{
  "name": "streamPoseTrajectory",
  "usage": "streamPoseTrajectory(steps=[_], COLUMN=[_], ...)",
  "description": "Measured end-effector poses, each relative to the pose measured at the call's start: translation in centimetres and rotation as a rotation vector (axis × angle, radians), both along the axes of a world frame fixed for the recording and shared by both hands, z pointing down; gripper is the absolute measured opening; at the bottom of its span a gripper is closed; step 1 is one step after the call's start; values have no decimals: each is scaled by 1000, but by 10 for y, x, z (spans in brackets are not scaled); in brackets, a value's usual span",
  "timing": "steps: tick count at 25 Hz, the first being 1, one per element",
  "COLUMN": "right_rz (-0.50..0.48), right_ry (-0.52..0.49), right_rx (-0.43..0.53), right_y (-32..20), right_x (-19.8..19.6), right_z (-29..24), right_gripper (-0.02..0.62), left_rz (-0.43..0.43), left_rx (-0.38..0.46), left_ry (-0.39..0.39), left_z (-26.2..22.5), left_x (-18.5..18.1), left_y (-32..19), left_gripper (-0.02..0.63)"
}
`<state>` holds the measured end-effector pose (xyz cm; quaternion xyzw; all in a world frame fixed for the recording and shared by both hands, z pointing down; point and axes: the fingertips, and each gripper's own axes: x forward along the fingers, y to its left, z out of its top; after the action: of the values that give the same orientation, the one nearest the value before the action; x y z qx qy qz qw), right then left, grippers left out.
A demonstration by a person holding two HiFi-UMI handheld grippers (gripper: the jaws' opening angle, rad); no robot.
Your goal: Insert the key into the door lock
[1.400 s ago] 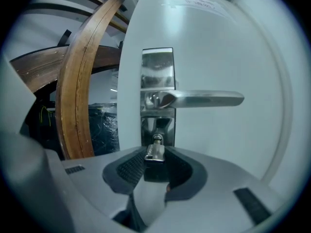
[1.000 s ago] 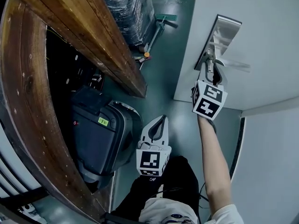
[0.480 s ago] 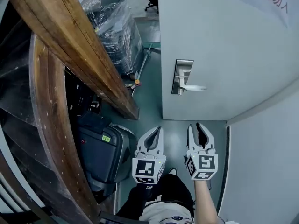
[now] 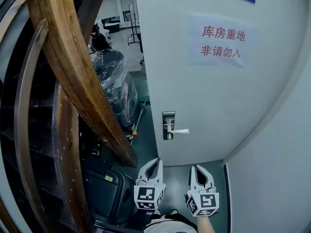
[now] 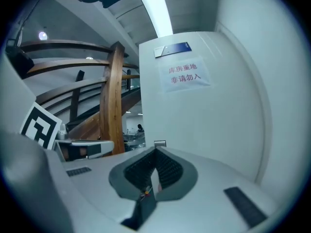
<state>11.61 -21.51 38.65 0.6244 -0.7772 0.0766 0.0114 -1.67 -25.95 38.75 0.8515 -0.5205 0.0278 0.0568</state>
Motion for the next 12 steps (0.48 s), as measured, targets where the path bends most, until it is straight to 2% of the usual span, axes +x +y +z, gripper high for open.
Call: streamPoseTrajectory(steps=[6,12], right_rz=[40,19], right_ry=[-12,-18], right_rx=[75,96], right_y=[-5,-10], right_x=[14,10], right_z=[-31,-39], right_gripper=[8,8], left_rz=[46,65], left_rx=[48,84], left_ry=[6,1], left_z=[-20,-33], left_x=[17,26], left_y=[4,2], left_gripper=[3,3])
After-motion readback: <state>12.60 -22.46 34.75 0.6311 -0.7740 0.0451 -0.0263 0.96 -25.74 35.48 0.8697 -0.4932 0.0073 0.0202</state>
